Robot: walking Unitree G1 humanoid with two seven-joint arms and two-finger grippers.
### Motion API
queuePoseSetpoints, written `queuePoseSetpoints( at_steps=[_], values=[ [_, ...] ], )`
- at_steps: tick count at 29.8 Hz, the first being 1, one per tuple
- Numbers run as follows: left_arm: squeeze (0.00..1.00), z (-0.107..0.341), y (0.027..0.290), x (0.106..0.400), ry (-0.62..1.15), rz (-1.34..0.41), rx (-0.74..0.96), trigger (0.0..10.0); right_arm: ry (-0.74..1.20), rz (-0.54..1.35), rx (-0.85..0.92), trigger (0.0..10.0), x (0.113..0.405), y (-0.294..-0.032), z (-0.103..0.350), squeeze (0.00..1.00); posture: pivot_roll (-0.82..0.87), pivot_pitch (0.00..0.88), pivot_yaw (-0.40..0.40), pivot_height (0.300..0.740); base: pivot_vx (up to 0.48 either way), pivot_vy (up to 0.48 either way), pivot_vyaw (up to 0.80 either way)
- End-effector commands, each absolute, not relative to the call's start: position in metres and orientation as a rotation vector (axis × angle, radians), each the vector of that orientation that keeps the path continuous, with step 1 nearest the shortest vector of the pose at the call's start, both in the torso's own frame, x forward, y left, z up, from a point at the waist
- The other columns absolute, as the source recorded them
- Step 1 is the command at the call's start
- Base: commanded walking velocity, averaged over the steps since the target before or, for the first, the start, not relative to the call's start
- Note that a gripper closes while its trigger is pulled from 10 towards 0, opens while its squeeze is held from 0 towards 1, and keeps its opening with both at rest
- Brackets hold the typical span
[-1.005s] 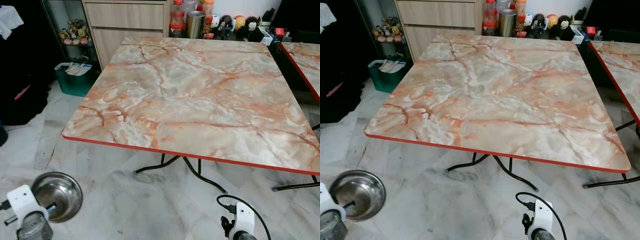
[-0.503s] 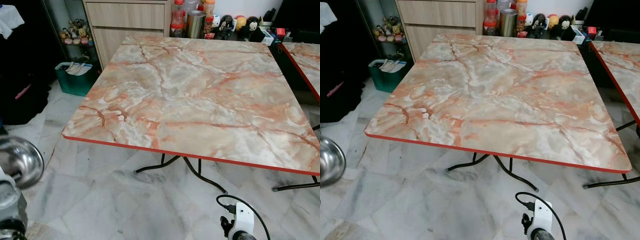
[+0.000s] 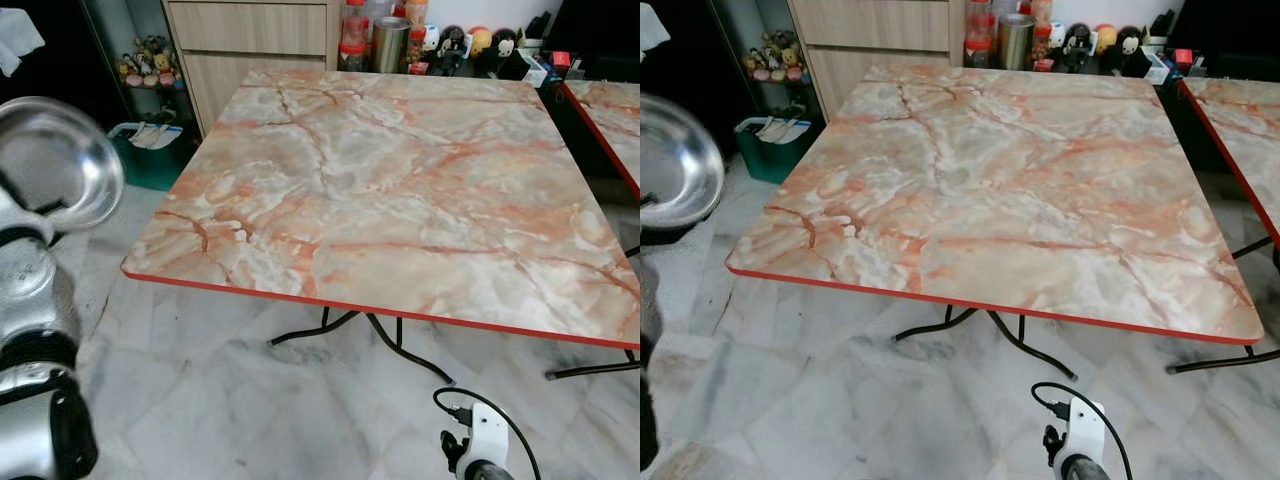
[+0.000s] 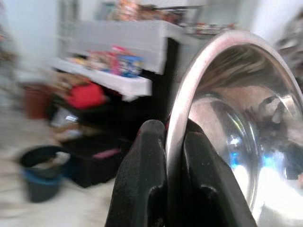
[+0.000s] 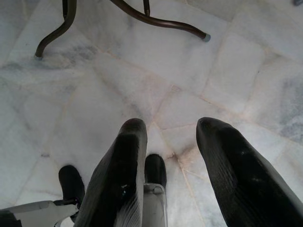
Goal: Setting the table
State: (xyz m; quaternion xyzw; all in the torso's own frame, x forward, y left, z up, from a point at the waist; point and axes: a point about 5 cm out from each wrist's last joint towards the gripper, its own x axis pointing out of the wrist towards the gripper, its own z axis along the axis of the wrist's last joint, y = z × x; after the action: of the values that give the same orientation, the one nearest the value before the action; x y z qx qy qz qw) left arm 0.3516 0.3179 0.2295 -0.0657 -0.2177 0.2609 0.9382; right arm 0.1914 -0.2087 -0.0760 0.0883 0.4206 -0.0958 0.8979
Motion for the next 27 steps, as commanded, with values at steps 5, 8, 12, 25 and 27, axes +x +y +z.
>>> queuePoseSetpoints(
  at_steps=[5,8,12,25,27],
  values=[
    [0.00,0.238,0.290,0.369,-0.388,0.342,-0.293,10.0,0.876,-0.215,0.197,10.0,0.189,-0.209,-0.077,0.00,0.10,0.110,0.015,0.740,0.000,0.000,0.00],
    [0.00,0.234,0.277,0.374,-0.330,0.285,-0.310,10.0,0.875,-0.216,0.197,10.0,0.189,-0.209,-0.077,0.00,0.10,0.108,0.015,0.740,0.000,0.000,0.00],
    [0.00,0.224,0.246,0.383,-0.201,0.172,-0.428,10.0,0.877,-0.217,0.196,10.0,0.188,-0.210,-0.078,0.00,0.10,0.106,0.021,0.740,0.000,0.000,0.00],
    [0.00,0.211,0.185,0.390,-0.048,-0.012,-0.605,10.0,0.874,-0.214,0.196,10.0,0.186,-0.210,-0.078,0.00,0.08,0.081,0.029,0.740,0.000,0.000,0.00],
    [0.00,0.212,0.180,0.389,-0.040,-0.034,-0.610,10.0,0.874,-0.215,0.197,10.0,0.187,-0.210,-0.078,0.00,0.08,0.084,0.028,0.740,0.000,0.000,0.00]
  ],
)
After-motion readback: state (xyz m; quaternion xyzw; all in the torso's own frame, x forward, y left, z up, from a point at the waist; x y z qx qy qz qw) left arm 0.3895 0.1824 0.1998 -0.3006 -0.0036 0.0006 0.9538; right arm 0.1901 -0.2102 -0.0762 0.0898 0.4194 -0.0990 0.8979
